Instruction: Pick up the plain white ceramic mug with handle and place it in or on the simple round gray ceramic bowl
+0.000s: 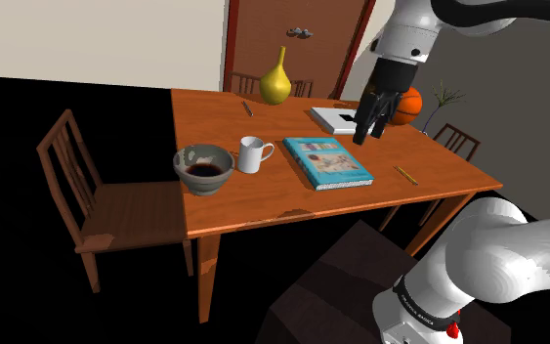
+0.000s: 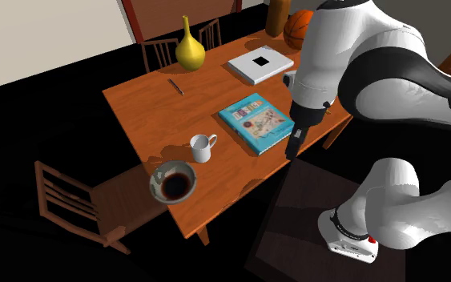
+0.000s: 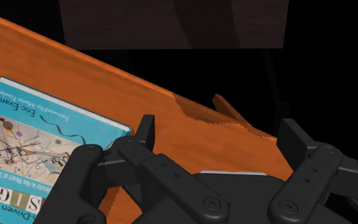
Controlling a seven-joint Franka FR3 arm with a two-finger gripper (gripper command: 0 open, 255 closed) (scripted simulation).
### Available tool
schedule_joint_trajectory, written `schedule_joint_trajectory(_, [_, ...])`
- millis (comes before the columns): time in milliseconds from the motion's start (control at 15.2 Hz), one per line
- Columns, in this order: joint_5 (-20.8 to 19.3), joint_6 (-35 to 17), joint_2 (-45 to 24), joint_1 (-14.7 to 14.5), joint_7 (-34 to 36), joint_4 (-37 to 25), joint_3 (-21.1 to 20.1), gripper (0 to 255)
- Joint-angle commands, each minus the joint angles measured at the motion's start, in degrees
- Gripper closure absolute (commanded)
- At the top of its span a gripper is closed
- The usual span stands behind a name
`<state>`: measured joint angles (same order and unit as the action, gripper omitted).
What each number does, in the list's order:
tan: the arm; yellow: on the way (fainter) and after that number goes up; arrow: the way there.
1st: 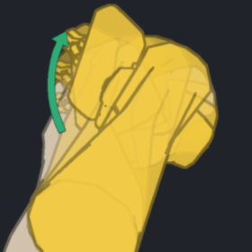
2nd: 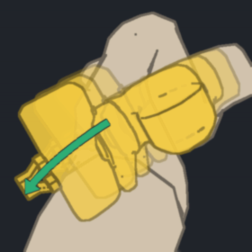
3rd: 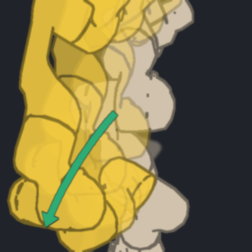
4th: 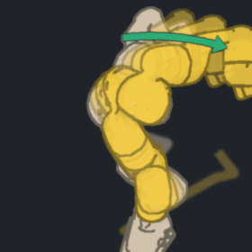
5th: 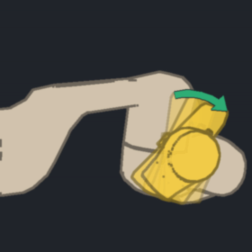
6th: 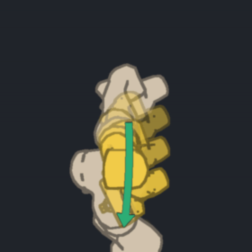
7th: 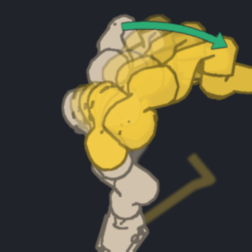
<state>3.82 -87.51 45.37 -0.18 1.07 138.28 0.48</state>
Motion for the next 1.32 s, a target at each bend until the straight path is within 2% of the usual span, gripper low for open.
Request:
schedule_joint_trajectory(0, [0.00, 0.00, 0.00, 0.00, 0.00, 0.00, 0.00, 0])
schedule_joint_trajectory(660, [0.45, -13.16, -22.56, 0.03, 4.75, -8.14, -3.27, 0])
schedule_joint_trajectory(1254, [-1.30, -19.12, -43.63, 0.07, 9.43, -21.95, -4.88, 0])
